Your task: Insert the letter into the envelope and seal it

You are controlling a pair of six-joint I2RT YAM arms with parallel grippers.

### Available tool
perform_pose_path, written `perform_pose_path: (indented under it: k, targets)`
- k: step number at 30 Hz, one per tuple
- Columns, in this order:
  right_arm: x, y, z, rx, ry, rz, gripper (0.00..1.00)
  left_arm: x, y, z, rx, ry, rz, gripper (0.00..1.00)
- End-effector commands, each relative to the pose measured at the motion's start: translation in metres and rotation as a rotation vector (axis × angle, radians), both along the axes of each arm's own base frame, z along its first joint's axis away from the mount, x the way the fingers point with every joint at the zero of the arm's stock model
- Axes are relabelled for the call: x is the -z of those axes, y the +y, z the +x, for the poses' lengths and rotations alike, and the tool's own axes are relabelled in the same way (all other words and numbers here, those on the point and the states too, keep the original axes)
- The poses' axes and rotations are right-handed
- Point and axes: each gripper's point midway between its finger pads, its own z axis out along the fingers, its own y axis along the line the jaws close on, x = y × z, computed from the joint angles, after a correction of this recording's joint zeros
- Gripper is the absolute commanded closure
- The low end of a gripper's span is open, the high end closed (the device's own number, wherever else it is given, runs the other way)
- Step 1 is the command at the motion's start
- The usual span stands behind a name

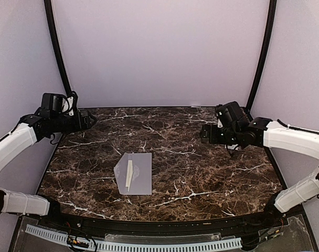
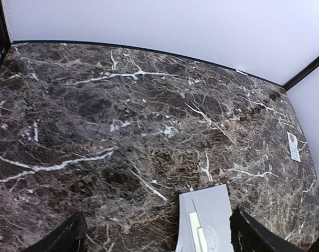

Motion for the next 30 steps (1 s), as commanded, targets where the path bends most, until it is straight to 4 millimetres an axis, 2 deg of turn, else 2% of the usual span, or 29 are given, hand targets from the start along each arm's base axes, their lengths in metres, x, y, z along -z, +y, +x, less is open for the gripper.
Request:
perform_pose_path:
  k: [1,4,8,14,20,30]
  targets:
    - [0.004,-0.055,0.021,0.114,0.013,-0.103,0.01,-0.019,0.019,0.01,-0.046,-0.103,0.083,0.06]
    - [0.023,-0.088,0.037,0.187,0.067,-0.141,0.01,-0.01,0.027,0.012,-0.079,-0.118,0.118,0.06]
    - [0.048,-0.126,0.055,0.259,0.125,-0.18,0.01,-0.002,0.02,0.008,-0.051,-0.101,0.083,0.06]
    - [0.082,-0.162,0.075,0.296,0.203,-0.18,0.06,-0.003,0.018,0.006,-0.042,-0.102,0.068,0.06]
    - [0.108,-0.173,0.088,0.28,0.255,-0.22,0.13,-0.002,0.017,0.005,-0.039,-0.1,0.064,0.06]
    - [0.139,-0.177,0.099,0.254,0.31,-0.208,0.33,0.002,0.016,0.005,-0.034,-0.088,0.061,0.07]
